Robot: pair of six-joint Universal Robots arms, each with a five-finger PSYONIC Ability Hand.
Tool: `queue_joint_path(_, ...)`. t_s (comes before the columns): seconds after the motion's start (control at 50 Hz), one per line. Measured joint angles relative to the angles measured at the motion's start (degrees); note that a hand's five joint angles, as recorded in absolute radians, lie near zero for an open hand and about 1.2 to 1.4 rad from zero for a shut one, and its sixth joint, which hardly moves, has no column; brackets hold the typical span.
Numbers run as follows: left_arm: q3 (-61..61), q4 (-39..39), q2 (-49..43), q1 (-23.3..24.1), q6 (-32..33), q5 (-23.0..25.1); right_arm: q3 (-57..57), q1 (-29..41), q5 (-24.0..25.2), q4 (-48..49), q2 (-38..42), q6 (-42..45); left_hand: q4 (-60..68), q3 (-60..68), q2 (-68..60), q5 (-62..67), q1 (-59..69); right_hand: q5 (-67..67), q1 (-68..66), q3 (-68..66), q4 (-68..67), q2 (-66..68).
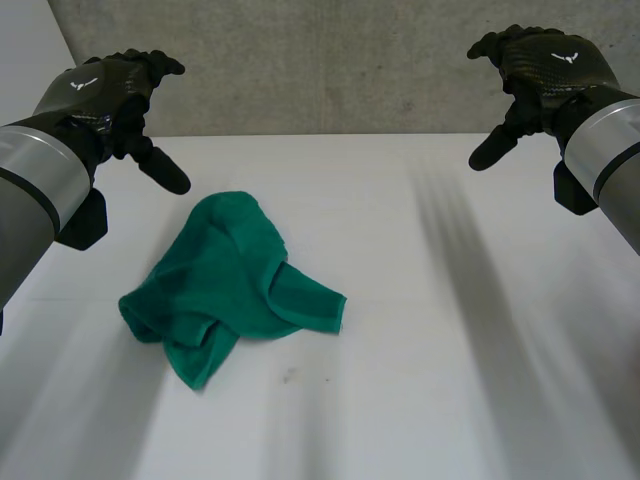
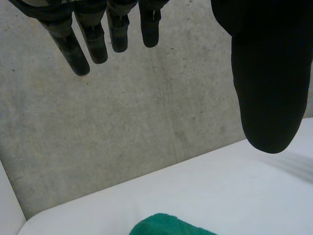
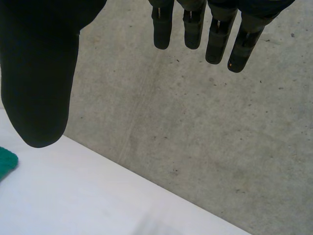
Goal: Fold the towel.
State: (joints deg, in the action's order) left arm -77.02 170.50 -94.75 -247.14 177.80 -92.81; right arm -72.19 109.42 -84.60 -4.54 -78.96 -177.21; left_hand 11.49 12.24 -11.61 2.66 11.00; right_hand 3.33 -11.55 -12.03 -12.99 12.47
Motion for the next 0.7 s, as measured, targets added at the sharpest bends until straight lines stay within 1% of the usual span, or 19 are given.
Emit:
queue_joint_path(0.14,-0.06,0.01,-0.1,0.0,0.02,0.06,-0.19,0.09,0.19,-0.06,-0.05,0.62,0.0,0.0,0.0,0.0,0.0,0.0,0.0,0.0,0.0,0.0)
queue_joint_path(0.22,-0.06,0.01,-0.35,0.0,0.15,0.16,-0.15,0.39,0.5,-0.28,-0.1,2.45,0.0,0.0,0.0,0.01,0.0,0.0,0.0,0.0,0.0,0.0)
queue_joint_path(0.3,-0.06,-0.16,-1.21,0.13,1.39,0.57,-0.47,0.83,1.58,-2.08,0.1,9.16,0.0,0.0,0.0,0.0,0.0,0.0,0.0,0.0,0.0,0.0)
queue_joint_path(0.32,-0.1,-0.37,-2.04,0.24,3.06,0.88,-0.83,1.12,2.06,-3.78,0.33,14.03,0.0,0.0,0.0,0.0,-0.01,0.0,0.0,0.0,0.0,0.0)
queue_joint_path(0.34,-0.1,-0.37,-2.04,0.24,3.06,0.88,-0.83,1.12,2.06,-3.78,0.33,14.03,0.0,0.0,0.0,0.0,-0.01,0.0,0.0,0.0,0.0,0.0)
queue_joint_path(0.36,-0.16,-0.64,-3.04,0.33,5.34,1.12,-1.23,1.53,2.37,-5.49,0.56,18.78,0.0,0.0,0.0,0.0,0.0,0.0,0.0,0.0,0.0,0.0)
queue_joint_path(0.38,-0.22,-0.79,-3.48,0.36,6.38,1.18,-1.45,1.82,2.48,-6.22,0.69,20.87,0.0,0.0,0.0,0.0,-0.01,0.0,0.0,0.0,0.0,0.0)
queue_joint_path(0.4,-0.5,-1.11,-4.6,0.43,9.5,1.19,-1.9,2.71,2.55,-7.52,1.06,24.75,0.0,0.0,0.0,0.0,0.0,0.0,0.0,0.0,-0.01,0.0)
queue_joint_path(0.42,-0.74,-1.27,-5.16,0.46,11.1,1.16,-2.06,3.15,2.56,-7.92,1.23,26.03,0.0,0.0,0.0,0.0,0.0,0.0,0.0,0.0,-0.01,0.0)
queue_joint_path(0.44,-0.74,-1.27,-5.16,0.46,11.1,1.16,-2.06,3.15,2.56,-7.92,1.23,26.03,0.0,0.0,0.0,0.0,0.0,0.0,0.0,0.0,-0.01,0.0)
queue_joint_path(0.46,-1.73,-1.63,-6.88,0.56,16.33,0.81,-2.6,4.96,2.42,-8.95,2.0,29.66,0.0,0.0,0.0,0.0,0.0,0.0,0.0,0.0,0.0,0.0)
queue_joint_path(0.48,-2.44,-1.76,-7.83,0.66,19.12,0.48,-2.85,6.12,2.27,-9.26,2.49,31.14,0.0,0.0,0.0,0.0,0.0,0.0,0.0,0.0,0.0,0.0)
queue_joint_path(0.56,-4.23,-1.72,-9.93,0.86,23.96,-0.65,-3.34,8.35,1.99,-9.41,3.72,32.7,0.0,0.0,0.0,0.0,0.0,0.0,0.0,0.0,0.0,0.0)
queue_joint_path(0.62,-6.26,-0.29,-13.71,0.73,26.32,-2.74,-3.67,9.78,1.8,-9.05,5.8,32.74,0.0,0.0,0.0,0.0,0.0,0.0,0.0,0.0,0.0,0.0)
queue_joint_path(0.7,-7.42,1.46,-17.29,0.34,26.77,-4.15,-3.73,10.34,1.57,-8.58,7.88,32.41,0.03,0.0,-0.07,0.0,0.2,0.0,0.0,0.0,0.0,0.0)
